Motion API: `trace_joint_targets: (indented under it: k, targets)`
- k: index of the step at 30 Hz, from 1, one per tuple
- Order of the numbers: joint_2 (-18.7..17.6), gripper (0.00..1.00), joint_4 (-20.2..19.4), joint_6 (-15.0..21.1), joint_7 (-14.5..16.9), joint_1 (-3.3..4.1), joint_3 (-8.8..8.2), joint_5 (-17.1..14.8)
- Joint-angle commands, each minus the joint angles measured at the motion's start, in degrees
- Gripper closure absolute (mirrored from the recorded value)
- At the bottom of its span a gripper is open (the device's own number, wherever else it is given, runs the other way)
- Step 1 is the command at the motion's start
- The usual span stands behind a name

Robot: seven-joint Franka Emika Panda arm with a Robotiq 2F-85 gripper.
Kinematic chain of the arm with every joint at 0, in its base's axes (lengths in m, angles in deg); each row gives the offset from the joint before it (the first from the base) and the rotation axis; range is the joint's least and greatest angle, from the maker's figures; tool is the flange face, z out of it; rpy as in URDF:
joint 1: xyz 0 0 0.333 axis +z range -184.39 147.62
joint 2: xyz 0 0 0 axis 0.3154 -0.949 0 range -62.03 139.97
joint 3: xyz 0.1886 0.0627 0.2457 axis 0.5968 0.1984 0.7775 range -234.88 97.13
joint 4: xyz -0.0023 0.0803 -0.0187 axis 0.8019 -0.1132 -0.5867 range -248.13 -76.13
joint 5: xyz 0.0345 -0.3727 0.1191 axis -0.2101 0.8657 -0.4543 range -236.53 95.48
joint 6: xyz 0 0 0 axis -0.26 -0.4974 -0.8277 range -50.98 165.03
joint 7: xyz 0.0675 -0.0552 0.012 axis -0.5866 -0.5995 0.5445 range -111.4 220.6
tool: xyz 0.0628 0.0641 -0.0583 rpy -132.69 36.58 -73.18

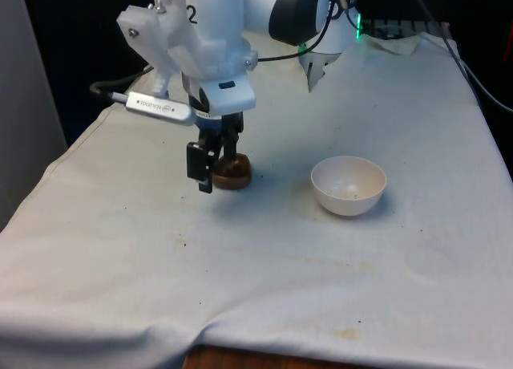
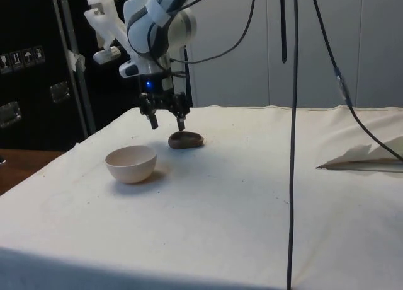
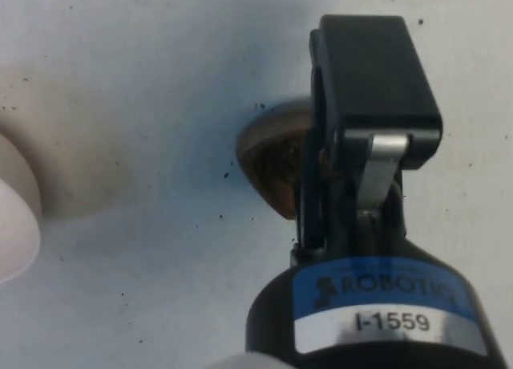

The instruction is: Pour the coffee beans from the cup into the bowl.

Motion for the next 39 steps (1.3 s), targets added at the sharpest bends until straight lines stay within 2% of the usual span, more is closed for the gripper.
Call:
trace_joint_targets:
  k: [1, 15, 24, 25, 27, 33, 34, 35, 39]
  targets:
    - [-0.2, 0.00, 0.2, 0.1, 0.5, -0.11, 0.11, 0.0]
    - [-1.1, 0.00, 0.5, 0.0, 2.8, 0.29, 0.34, 0.0]
    - [-1.7, 0.00, 0.5, 1.7, 5.4, 0.17, 0.63, -0.1]
    - [-1.6, 0.00, 0.6, 0.7, 4.8, 0.34, 0.46, 0.0]
    - [-1.9, 0.00, 0.5, 1.9, 5.8, 0.17, 0.69, -0.1]
    - [-2.0, 0.00, 0.4, 2.3, 7.2, 0.17, 0.69, -0.1]
    - [-2.0, 0.00, 0.6, 1.3, 6.8, 0.34, 0.46, 0.0]
    - [-2.0, 0.00, 0.4, 2.3, 7.4, 0.17, 0.69, -0.1]
    - [-2.2, 0.00, 0.4, 2.5, 8.1, 0.17, 0.69, -0.1]
